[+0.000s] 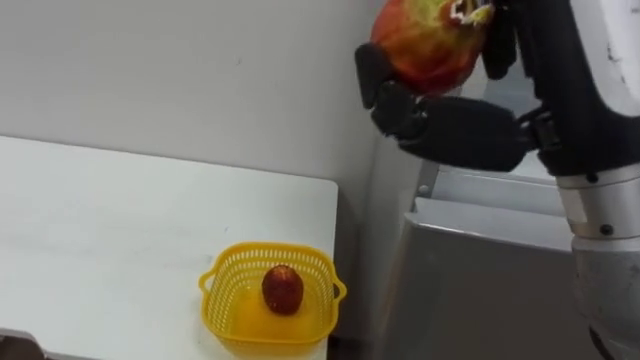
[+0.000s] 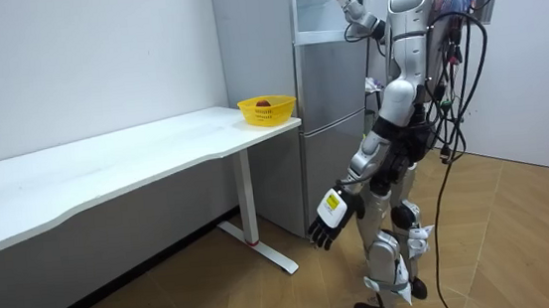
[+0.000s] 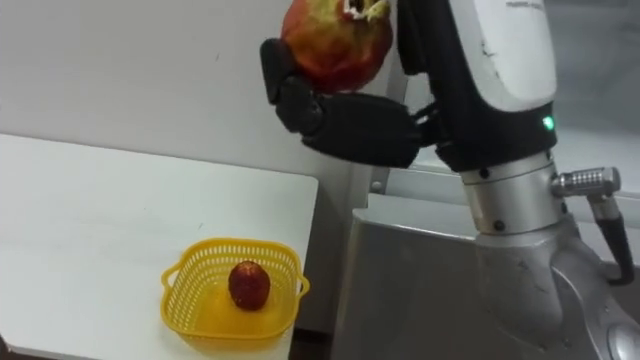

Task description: Retrieve from the upper fridge

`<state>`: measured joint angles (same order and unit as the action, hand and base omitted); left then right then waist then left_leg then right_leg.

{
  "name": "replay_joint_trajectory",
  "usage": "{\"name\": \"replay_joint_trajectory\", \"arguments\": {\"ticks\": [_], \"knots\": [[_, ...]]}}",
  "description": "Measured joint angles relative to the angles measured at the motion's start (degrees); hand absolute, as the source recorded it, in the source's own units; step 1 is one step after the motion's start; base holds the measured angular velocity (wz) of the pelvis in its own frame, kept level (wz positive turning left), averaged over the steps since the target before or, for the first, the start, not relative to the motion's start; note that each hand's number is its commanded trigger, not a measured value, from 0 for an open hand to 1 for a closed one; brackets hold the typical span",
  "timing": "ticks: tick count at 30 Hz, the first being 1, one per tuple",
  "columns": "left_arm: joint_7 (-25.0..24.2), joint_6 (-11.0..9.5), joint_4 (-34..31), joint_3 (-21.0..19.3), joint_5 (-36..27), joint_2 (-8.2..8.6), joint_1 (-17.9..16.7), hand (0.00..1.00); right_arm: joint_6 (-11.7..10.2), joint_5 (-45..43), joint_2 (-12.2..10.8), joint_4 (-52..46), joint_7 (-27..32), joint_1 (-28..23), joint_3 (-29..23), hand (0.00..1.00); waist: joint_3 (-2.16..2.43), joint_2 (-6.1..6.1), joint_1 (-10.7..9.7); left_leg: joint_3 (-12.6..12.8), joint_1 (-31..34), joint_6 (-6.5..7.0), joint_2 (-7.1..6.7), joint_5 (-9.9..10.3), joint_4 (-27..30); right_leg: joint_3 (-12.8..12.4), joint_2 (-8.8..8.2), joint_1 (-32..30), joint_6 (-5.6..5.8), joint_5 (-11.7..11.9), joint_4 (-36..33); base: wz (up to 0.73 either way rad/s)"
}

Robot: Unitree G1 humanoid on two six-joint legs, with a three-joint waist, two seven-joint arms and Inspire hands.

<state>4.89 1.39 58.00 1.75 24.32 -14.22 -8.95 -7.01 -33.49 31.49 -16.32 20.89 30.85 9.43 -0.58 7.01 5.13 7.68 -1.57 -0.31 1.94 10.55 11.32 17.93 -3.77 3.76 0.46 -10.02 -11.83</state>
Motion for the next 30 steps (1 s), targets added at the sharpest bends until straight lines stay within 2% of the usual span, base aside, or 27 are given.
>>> {"name": "replay_joint_trajectory", "arguments": {"ticks": [2, 5, 12, 15, 18, 21, 23, 25, 28, 30], "knots": [[0.07, -0.12, 0.09, 0.50, 0.00, -0.01, -0.41, 0.00, -0.54, -0.93, -0.19, -0.02, -0.86, 0.00, 0.21, 1.00, -0.09, 0.54, 0.14, -0.02, 0.08, 0.00, 0.02, 0.00, 0.09, 0.04, 0.00, -0.07, 0.00, 0.00, 0.00, 0.00], [-0.01, -0.13, 0.51, 1.68, -0.02, 0.06, -0.63, 0.00, -0.79, -1.10, -0.20, -0.11, -1.40, -0.01, 1.66, 1.00, 0.20, 1.06, 0.42, -0.16, 0.06, -0.01, -0.02, 0.00, 0.32, 0.21, -0.02, 0.01, 0.00, 0.00, 0.06, 0.01], [-0.23, -0.13, 0.53, 2.09, 0.12, -0.10, 0.11, 0.00, -1.19, -3.97, -0.32, 0.15, -2.34, -0.01, 6.54, 1.00, 0.22, 1.38, 2.04, -0.72, 0.57, -0.02, -0.01, 0.00, 0.06, 0.98, -0.03, -0.09, 0.00, 0.00, 0.07, 0.04], [-0.87, -0.05, 0.72, 3.02, 0.02, -0.58, 0.97, 0.00, -1.07, -6.42, -0.45, 1.28, -2.29, 0.02, 8.54, 1.00, 0.06, 1.88, 3.35, -1.51, 1.37, -0.06, -0.09, -0.04, 0.33, 1.26, -0.04, -0.63, 0.00, 0.00, 0.04, 0.05], [-1.45, -0.03, 1.55, 3.94, 0.09, -0.58, 1.93, 0.00, -0.89, -7.71, -1.13, 6.65, -2.56, 0.03, 11.13, 1.00, 0.01, 2.40, 4.87, -1.61, 1.34, -0.05, -0.20, -0.05, 0.36, 1.25, -0.11, -0.60, -0.01, 0.00, 0.04, 0.01], [-1.69, -0.02, 1.58, 4.05, 0.11, -0.55, 1.88, 0.00, -0.31, -7.97, -2.99, 10.95, -4.30, 0.01, 12.02, 1.00, -0.26, 2.88, 5.60, -1.78, 1.73, -0.03, -0.31, -0.04, 0.49, 1.40, -0.20, -0.75, -0.01, 0.00, 0.08, 0.07], [-1.76, 0.06, 1.78, 4.00, 0.03, -0.53, 2.12, 0.00, -0.26, -8.89, -3.36, 13.38, -5.04, 0.01, 12.02, 1.00, -0.33, 2.82, 5.72, -2.47, 2.19, 0.05, -0.45, 0.00, 1.42, 2.33, -0.35, -0.76, 0.00, 0.01, 0.13, 0.17], [-1.78, 0.63, 1.79, 3.93, 0.04, -0.53, 2.50, 0.00, 0.97, -10.53, -3.61, 14.52, -6.18, 0.02, 12.10, 1.00, -0.48, 2.68, 6.34, -2.52, 2.27, 0.05, -0.44, 0.01, 1.29, 2.36, -0.33, -0.90, 0.00, 0.01, 0.17, 0.04], [-1.77, 1.08, 2.68, 4.02, 0.11, -0.47, 3.25, 0.00, 1.67, -12.15, -4.71, 17.43, -7.16, 0.02, 13.04, 1.00, -0.76, 2.28, 6.40, -2.83, 2.47, 0.04, -0.46, 0.00, 1.29, 2.64, -0.31, -0.92, 0.00, 0.00, 0.19, 0.02], [-1.76, 1.11, 2.64, 3.96, 0.28, -0.51, 3.34, 0.00, 2.03, -13.34, -4.75, 18.84, -7.45, -0.01, 13.70, 1.00, -0.78, 2.22, 6.49, -2.94, 3.01, 0.04, -0.45, 0.00, 1.29, 2.74, -0.29, -1.25, 0.00, 0.00, 0.23, 0.00]]}}
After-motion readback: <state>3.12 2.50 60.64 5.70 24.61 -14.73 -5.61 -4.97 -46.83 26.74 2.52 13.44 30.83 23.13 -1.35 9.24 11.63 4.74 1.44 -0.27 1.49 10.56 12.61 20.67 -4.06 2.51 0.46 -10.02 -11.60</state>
